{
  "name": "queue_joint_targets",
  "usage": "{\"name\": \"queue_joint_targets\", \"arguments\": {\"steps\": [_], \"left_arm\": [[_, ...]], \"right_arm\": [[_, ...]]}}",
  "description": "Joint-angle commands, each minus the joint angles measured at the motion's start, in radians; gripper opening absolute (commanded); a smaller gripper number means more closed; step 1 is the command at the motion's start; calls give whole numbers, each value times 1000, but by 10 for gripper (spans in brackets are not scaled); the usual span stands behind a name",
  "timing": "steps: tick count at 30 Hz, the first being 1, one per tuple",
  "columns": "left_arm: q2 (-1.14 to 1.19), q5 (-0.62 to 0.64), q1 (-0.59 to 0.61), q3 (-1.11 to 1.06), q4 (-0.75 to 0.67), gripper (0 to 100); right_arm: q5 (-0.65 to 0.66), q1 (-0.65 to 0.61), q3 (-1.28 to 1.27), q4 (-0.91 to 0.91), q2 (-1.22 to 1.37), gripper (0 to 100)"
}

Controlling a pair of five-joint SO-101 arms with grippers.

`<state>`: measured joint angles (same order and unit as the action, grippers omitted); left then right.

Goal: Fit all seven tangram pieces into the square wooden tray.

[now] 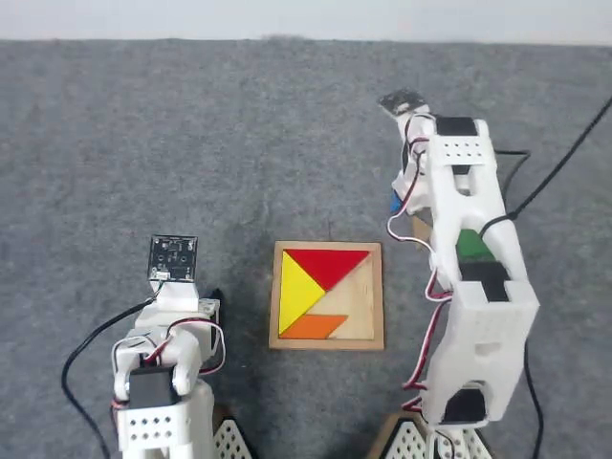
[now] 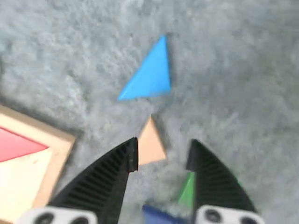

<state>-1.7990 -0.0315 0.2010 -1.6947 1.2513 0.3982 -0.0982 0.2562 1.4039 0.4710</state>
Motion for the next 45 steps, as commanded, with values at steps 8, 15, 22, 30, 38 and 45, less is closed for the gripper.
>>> {"name": "queue_joint_targets", "arguments": {"steps": [8, 15, 22, 30, 38, 45], "left_arm": [[-11, -9, -6, 12, 6, 150], [-11, -9, -6, 12, 6, 150], [-11, -9, -6, 12, 6, 150], [-11, -9, -6, 12, 6, 150], [-11, -9, -6, 12, 6, 150], [-11, -9, -6, 12, 6, 150]], "right_arm": [[-91, 15, -373, -248, -180, 206], [-94, 15, -460, -317, -223, 206], [-86, 12, -460, -377, -173, 207], [-95, 7, -476, -341, -165, 167], [-95, 7, -493, -344, -166, 122], [-92, -5, -494, -285, -312, 122]]}}
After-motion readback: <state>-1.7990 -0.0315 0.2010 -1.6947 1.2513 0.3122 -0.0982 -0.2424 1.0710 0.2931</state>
